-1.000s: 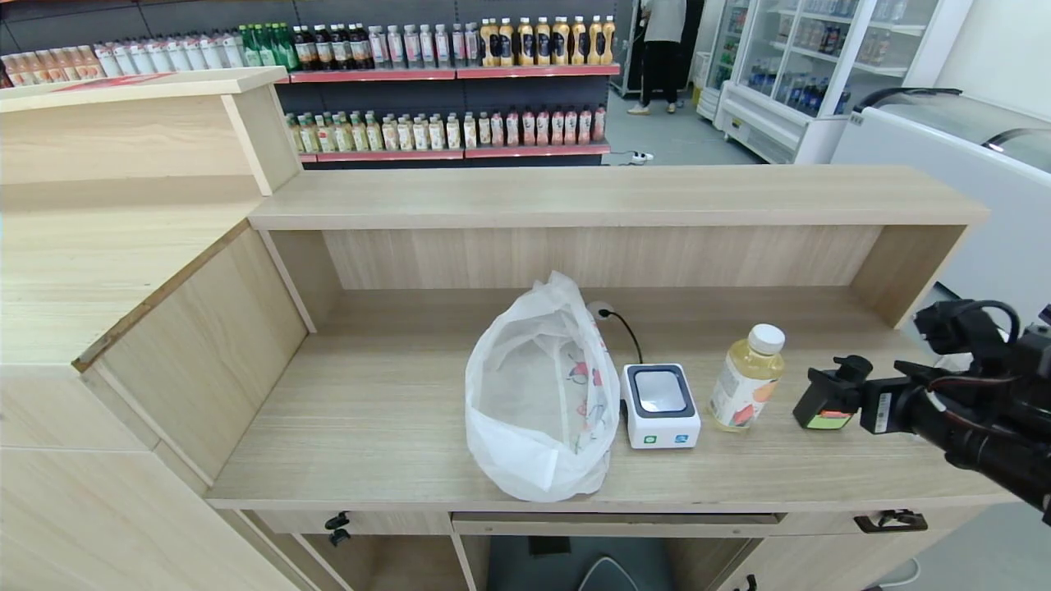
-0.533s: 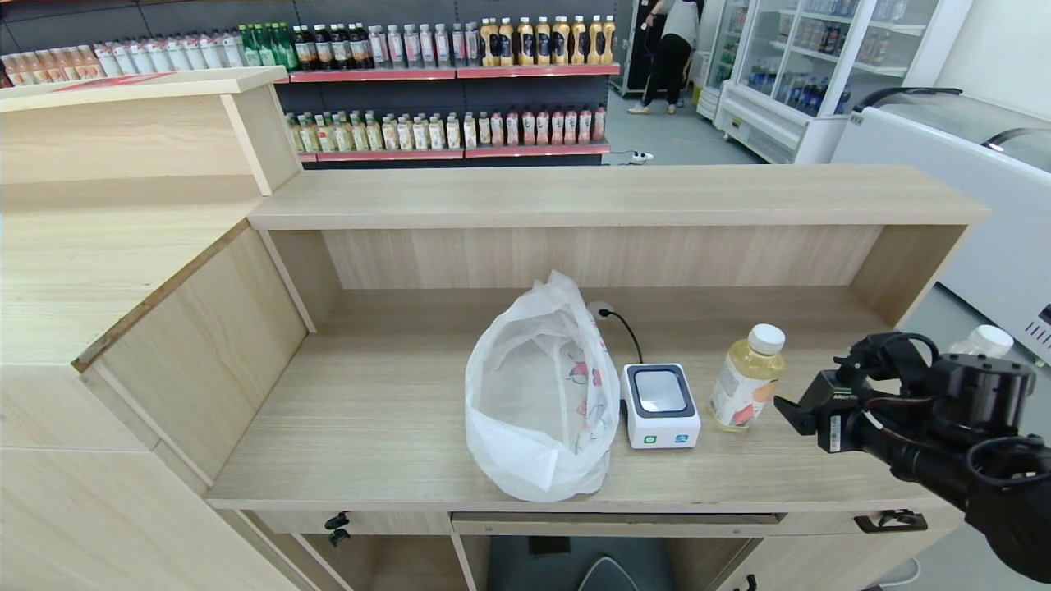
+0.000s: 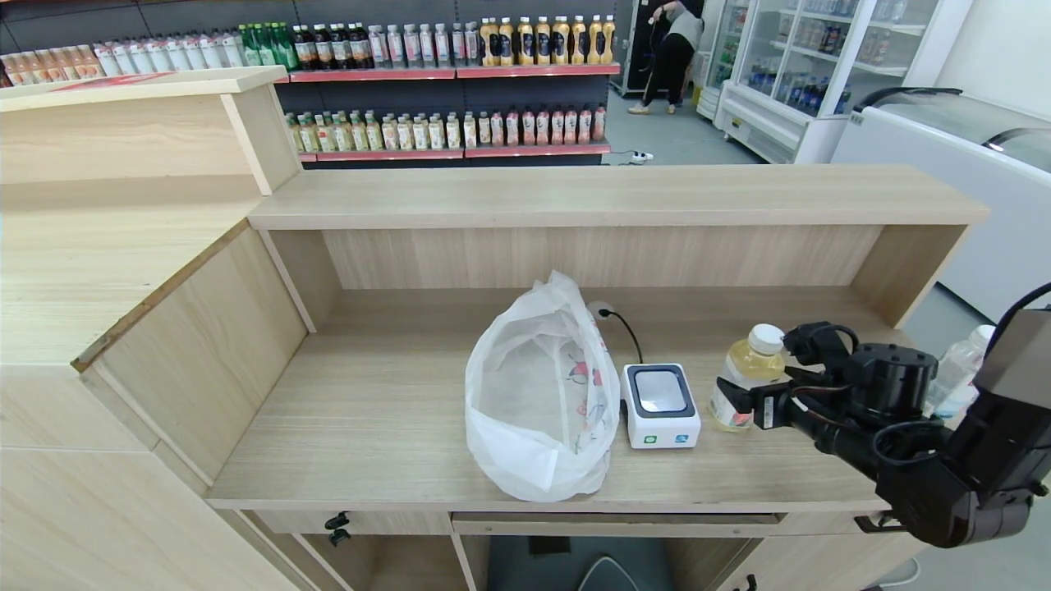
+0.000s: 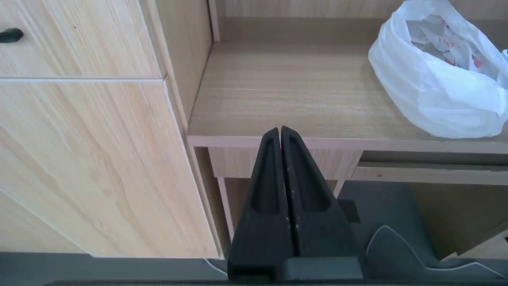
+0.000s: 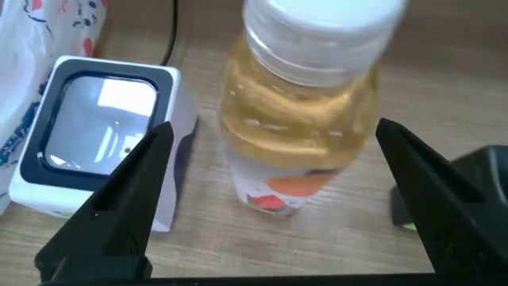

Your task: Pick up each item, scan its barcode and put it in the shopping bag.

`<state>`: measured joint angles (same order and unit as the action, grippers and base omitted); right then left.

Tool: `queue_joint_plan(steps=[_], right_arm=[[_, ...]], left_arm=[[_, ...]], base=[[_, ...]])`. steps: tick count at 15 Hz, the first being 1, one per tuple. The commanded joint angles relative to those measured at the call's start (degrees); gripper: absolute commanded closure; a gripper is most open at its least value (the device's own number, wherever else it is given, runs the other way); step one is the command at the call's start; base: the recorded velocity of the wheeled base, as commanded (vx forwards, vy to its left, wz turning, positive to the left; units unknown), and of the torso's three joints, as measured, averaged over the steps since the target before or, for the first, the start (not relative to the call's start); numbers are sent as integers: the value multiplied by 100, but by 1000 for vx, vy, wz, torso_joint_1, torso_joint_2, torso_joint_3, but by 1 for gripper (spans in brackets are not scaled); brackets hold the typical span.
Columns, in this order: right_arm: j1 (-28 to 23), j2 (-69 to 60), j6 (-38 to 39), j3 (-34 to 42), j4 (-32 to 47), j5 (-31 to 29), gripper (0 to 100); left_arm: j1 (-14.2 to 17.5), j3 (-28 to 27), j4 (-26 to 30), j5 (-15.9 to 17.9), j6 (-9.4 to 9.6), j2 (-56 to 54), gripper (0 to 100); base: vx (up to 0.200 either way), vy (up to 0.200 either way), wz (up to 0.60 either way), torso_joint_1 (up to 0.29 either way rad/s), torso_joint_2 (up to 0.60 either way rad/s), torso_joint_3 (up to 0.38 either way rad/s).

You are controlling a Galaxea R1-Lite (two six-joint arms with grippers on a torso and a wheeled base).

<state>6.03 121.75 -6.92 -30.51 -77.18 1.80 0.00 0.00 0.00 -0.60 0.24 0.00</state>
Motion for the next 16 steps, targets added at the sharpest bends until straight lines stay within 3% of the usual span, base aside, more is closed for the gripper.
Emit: queue_joint_plan(steps=[1, 14, 16], right_arm=[[144, 367, -2, -245, -34, 4, 0], [179, 1079, -2, -1176, -34, 48, 0], [161, 1106, -2, -1238, -34, 294, 0]], left_arm=[[0, 0, 0, -2, 2, 0, 100], [0, 0, 0, -2, 2, 0, 100], [0, 0, 0, -2, 2, 0, 100]], base=[[0, 0, 0, 0, 0, 0], [0, 0, 0, 0, 0, 0], [0, 0, 0, 0, 0, 0]])
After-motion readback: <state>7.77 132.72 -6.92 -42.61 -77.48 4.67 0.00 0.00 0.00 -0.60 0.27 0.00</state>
